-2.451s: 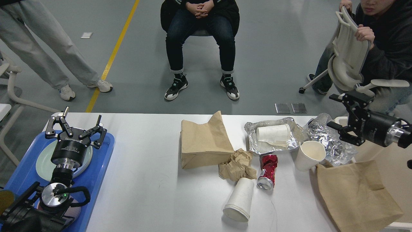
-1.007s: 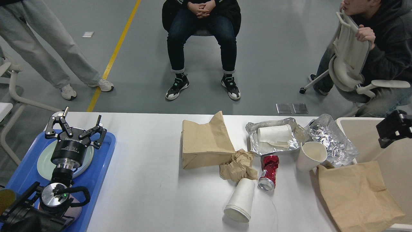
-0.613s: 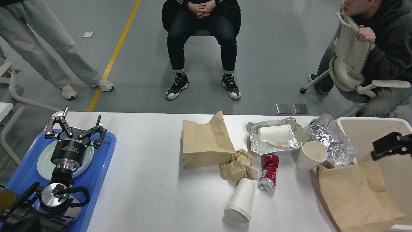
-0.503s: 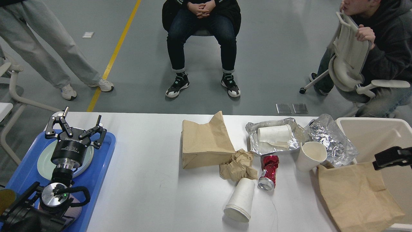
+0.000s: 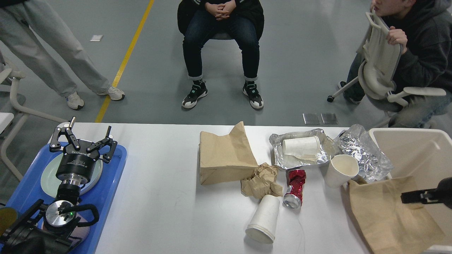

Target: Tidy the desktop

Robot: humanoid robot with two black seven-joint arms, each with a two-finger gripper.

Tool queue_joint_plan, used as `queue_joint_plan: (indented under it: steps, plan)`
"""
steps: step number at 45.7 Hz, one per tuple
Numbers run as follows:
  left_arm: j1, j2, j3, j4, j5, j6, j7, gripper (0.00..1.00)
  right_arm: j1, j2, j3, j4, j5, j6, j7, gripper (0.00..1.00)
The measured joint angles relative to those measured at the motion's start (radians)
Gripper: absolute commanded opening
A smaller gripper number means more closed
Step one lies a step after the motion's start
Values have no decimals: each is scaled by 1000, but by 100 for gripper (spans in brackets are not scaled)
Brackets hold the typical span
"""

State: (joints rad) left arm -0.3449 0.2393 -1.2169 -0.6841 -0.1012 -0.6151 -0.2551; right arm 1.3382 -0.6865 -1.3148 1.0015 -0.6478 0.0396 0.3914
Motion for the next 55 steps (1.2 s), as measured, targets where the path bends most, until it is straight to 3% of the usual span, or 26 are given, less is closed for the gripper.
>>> queue_joint_plan:
  steps: [7, 25, 34, 38, 48, 51, 55]
  plan:
    - [0, 0, -1, 0, 0, 0, 0, 96, -104, 38, 64, -37, 10, 8, 0, 100]
    - [0, 0, -1, 0, 0, 0, -1, 96, -159, 66, 93, -64, 19, -9, -4, 100]
    - [0, 0, 0, 0, 0, 0, -1, 96, -280, 99, 162, -181, 34, -37, -9, 97]
    - [0, 0, 0, 0, 0, 0, -1, 96, -341, 108, 194, -240, 57, -63, -9, 83]
    - [0, 0, 0, 0, 0, 0, -1, 96, -380, 132, 205, -244, 66, -80, -8, 15]
    - [0, 0, 0, 0, 0, 0, -1, 96, -380, 132, 205, -235, 66, -80, -8, 0]
    - [0, 0, 0, 0, 0, 0, -1, 96, -376, 130, 204, -211, 65, -73, -9, 0]
